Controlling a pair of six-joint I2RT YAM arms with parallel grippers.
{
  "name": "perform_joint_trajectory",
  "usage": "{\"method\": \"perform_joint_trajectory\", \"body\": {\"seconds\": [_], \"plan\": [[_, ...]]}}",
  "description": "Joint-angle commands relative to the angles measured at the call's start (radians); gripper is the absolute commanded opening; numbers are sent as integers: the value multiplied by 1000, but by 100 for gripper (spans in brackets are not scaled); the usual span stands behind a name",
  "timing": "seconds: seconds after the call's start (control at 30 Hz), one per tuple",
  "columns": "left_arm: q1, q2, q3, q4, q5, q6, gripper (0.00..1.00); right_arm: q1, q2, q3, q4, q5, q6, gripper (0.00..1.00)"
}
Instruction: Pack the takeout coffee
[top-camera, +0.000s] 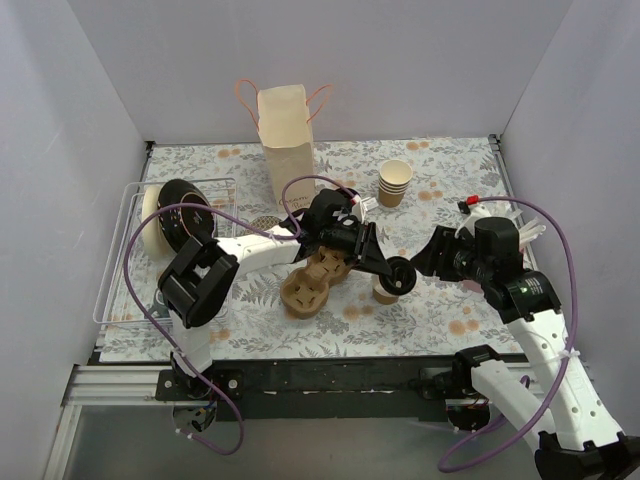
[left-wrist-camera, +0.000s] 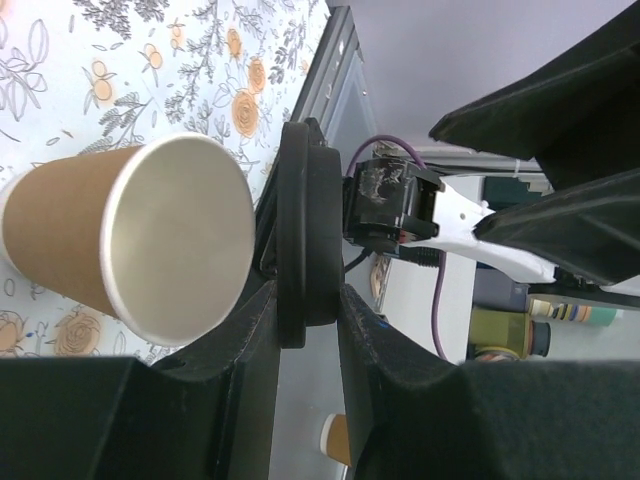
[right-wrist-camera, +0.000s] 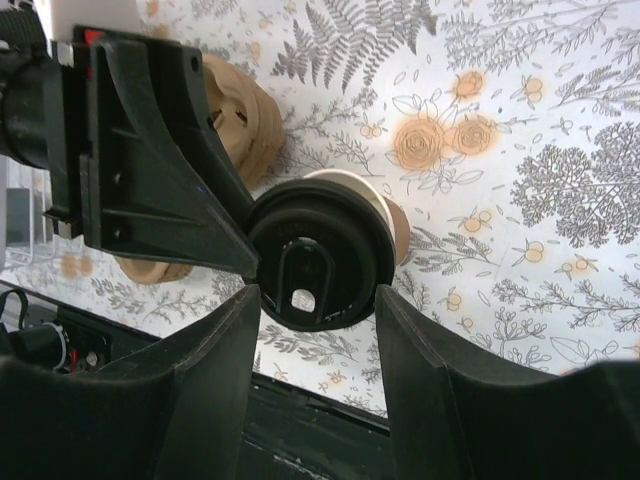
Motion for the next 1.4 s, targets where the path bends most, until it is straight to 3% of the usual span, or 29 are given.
{"method": "perform_joint_trajectory", "body": {"seconds": [0.0, 0.23, 1.37], "plan": [[2, 0, 35, -23, -21, 30, 8, -1, 9, -37, 11, -32, -23, 57], [2, -6, 32, -72, -41, 56, 8, -2, 37, -72, 8, -9, -14, 53], [16, -4, 72, -210, -107, 131, 35, -1, 152, -161, 121, -57, -22, 46]]}}
